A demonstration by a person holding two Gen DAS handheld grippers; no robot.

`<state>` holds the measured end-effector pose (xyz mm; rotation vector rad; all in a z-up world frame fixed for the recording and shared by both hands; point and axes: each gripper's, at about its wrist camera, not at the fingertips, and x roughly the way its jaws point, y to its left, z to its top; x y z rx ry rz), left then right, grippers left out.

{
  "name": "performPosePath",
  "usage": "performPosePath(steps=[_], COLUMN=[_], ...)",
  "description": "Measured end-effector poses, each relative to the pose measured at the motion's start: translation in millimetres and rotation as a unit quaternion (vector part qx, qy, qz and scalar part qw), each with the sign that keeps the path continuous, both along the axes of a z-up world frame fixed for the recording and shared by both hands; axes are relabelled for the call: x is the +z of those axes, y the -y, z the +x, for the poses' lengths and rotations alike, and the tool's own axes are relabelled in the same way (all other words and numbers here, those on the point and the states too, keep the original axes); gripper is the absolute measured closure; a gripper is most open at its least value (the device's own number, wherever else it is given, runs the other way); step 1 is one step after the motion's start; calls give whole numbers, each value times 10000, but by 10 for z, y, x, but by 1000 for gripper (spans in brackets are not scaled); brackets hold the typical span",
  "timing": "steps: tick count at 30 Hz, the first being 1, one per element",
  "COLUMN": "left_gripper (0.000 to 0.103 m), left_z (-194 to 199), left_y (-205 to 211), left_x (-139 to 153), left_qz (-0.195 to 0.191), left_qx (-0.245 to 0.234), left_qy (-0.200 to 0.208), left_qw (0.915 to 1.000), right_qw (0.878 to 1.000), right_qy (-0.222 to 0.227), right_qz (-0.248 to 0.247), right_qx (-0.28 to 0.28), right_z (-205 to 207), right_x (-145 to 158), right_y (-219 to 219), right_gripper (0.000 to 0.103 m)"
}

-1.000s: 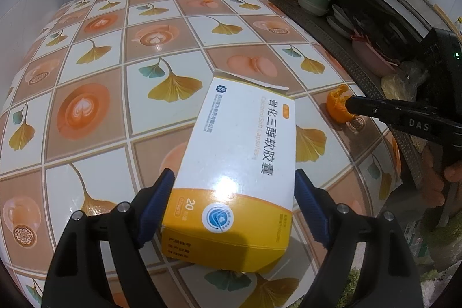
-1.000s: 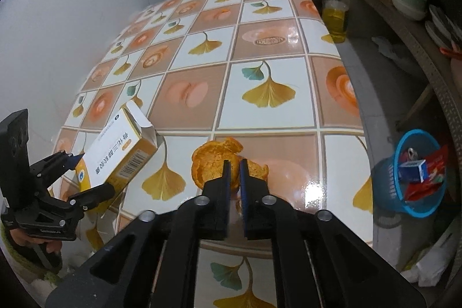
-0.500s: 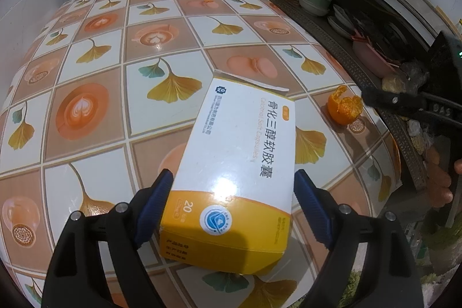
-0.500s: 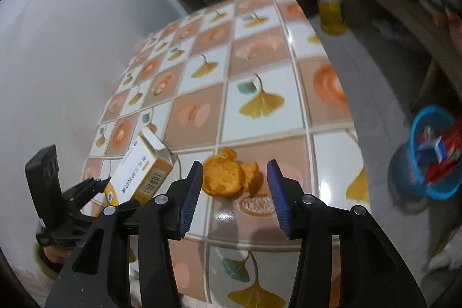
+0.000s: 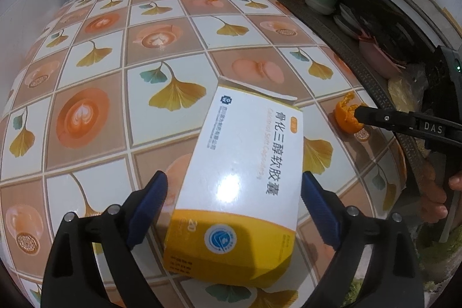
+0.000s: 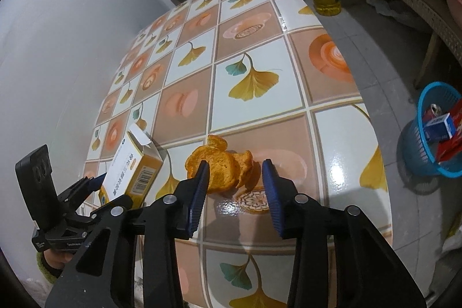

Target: Collect trash

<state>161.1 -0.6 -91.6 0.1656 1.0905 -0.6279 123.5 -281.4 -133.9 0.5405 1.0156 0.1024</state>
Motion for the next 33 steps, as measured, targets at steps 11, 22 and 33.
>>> performPosePath(steps=[11, 22, 33], left_gripper=[13, 28, 30], left_z=[28, 37, -8], left_y=[108, 70, 78], left_x=[-34, -6, 43], left_qz=[231, 161, 190], left_qx=[-103, -39, -55], left_qy=[204, 237, 332], left_qw=[9995, 9996, 9993], right_qw=[9997, 9994, 9993], right_qy=[7, 98, 328], right_qz=[-223, -335, 130], right_qx=[39, 59, -127], right_z=[9, -29, -141], right_x=[-32, -14, 75], right_y=[-55, -81, 83], right_gripper=[81, 99, 100])
